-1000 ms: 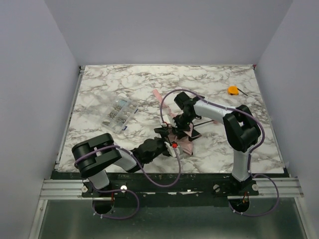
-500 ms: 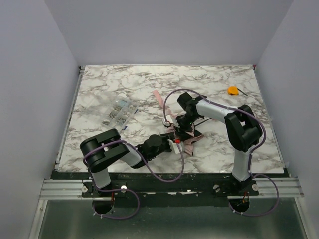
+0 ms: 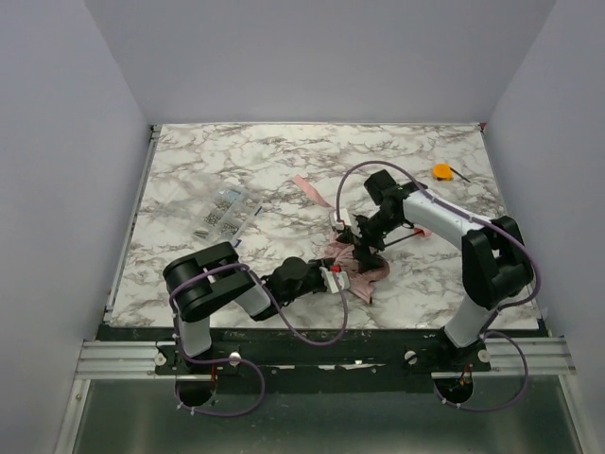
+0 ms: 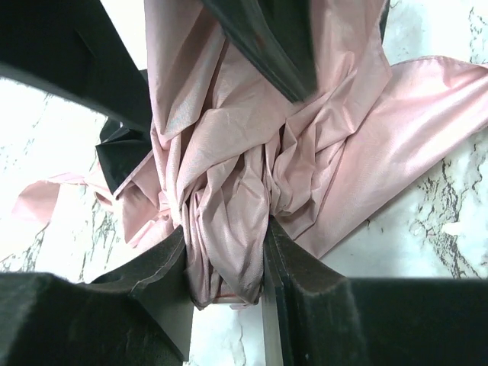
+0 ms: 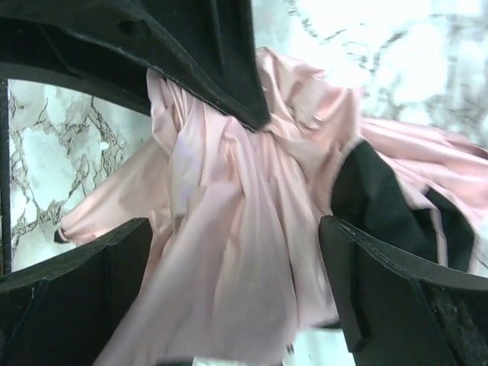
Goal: Put away the umbrella
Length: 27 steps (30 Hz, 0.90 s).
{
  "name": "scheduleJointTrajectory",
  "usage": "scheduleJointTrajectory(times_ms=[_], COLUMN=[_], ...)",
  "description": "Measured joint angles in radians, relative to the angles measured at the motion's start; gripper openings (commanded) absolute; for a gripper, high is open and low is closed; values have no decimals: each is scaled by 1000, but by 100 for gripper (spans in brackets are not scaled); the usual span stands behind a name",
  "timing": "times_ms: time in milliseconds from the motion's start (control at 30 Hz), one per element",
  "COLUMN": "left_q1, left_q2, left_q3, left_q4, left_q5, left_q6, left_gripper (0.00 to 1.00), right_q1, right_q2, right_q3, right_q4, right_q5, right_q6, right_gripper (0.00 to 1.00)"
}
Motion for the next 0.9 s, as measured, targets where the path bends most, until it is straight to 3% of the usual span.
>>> scheduleJointTrajectory(times_ms=[300,433,600,733,900], left_q1=[34,70,122,164,218], left_q2=[-12,-41,-53,-51,-24], left_q3=[8,42,147,222,279], left_q4=[-35,-133,-317,-449,-542], left_q5=[62,124,206,272,372], left_q6=[-78,-137,-229,-303,-397], left_gripper=[0,0,0,0,0], right_q1=[-85,-109,-113,-108,-108], right_q2=[-139,-247,-484,-471,-468], right_q3=[22,-3,-171,-280,-535], right_q4=[4,26,113,209,451], right_q5=[-12,-60,-182,-201,-92], right_q6=[3,-32,-107,-163,-159], right_gripper=[100,100,100,100,100])
